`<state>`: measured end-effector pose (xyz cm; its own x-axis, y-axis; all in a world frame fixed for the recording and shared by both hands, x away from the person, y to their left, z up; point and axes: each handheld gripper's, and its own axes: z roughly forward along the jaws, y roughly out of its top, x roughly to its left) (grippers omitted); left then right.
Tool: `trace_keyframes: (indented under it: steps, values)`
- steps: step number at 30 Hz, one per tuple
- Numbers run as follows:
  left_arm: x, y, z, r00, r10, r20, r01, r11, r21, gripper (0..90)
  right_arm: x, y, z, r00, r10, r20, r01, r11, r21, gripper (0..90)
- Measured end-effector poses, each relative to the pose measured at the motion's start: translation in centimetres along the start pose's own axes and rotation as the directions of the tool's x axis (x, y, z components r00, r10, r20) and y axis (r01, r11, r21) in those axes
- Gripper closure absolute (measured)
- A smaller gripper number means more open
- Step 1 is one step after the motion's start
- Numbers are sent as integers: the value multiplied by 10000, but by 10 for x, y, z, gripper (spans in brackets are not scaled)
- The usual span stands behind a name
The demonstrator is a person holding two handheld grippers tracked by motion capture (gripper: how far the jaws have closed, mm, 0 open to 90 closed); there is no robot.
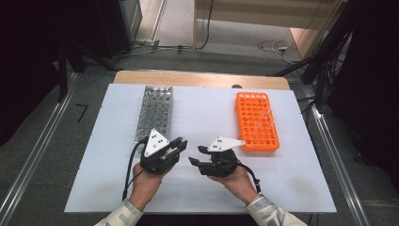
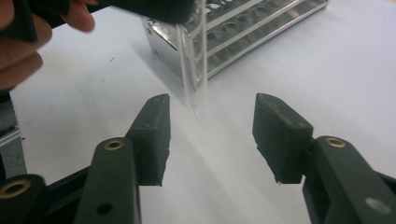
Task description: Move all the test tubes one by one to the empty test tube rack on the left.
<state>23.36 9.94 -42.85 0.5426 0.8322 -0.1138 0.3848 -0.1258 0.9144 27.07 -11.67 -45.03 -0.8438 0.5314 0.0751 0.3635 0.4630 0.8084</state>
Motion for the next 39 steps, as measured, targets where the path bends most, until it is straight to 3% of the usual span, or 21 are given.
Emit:
trace_keyframes:
  steps: [10,21,27,39]
  values:
    - [27,16,-23,9963,-620,-600,579,9961,-673,754,-11,-3,-9,9994,247,263,-246,9997,-21,419]
    - [49,21,-33,9878,-874,-1285,750,9923,-989,754,-15,-5,-14,9987,384,337,-382,9992,-81,412]
    - [56,18,-31,9821,-1008,-1591,824,9896,-1182,753,-15,-5,-14,9986,425,314,-422,9991,-77,410]
    - [55,2,-13,9792,-627,-1930,486,9958,-772,753,-16,-5,-15,9984,515,215,-512,9986,-140,409]
